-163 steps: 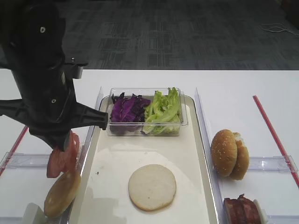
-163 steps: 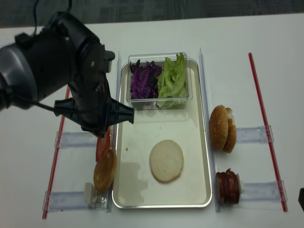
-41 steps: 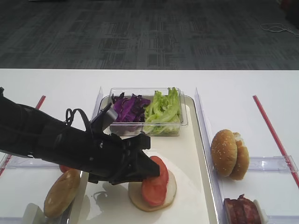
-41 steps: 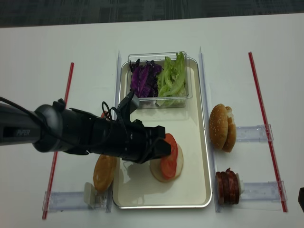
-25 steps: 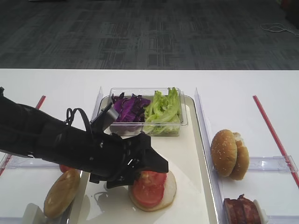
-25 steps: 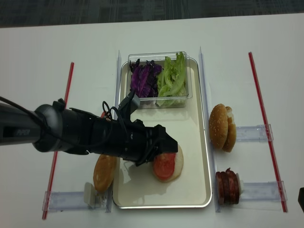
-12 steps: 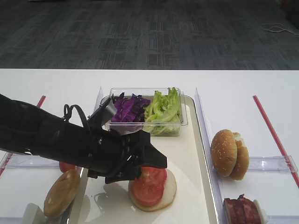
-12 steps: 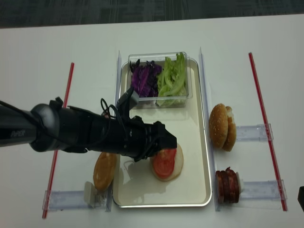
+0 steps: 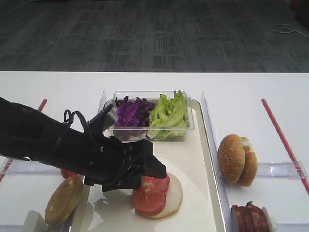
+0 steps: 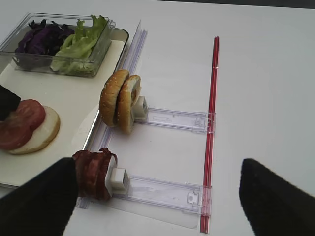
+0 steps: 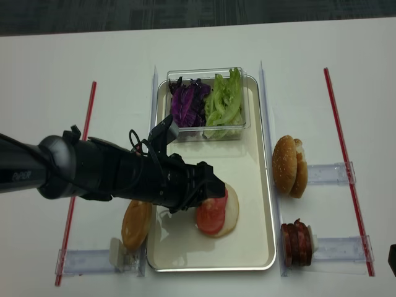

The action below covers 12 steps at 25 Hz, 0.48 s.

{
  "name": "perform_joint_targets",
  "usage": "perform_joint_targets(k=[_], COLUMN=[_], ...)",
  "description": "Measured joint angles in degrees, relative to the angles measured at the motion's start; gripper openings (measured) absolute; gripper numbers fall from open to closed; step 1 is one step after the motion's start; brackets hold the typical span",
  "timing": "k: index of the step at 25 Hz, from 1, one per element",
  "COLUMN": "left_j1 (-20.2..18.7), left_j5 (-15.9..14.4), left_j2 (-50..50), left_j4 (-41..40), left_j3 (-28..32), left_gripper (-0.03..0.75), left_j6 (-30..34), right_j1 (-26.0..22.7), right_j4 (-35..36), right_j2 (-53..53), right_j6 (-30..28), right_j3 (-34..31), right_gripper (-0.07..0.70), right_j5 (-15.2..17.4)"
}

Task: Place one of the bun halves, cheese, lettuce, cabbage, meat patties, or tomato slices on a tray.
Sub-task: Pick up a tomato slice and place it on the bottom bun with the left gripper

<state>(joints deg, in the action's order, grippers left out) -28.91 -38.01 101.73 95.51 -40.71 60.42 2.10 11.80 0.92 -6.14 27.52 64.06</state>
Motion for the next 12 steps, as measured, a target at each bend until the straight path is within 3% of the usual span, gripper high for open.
perform_joint_targets(k=[12], left_j1=[0.0], left_j5=[2.9], left_j2=[-4.0], left_j4=[-3.0], left_j3=[0.0], left_gripper=[0.505], left_j6=[-1.8], right_j1=[0.0], right_j4=[0.0], right_j2=[0.0], right_j6=[0.0], right_j3=[0.0], right_gripper=[0.653], right_j5=[0.0])
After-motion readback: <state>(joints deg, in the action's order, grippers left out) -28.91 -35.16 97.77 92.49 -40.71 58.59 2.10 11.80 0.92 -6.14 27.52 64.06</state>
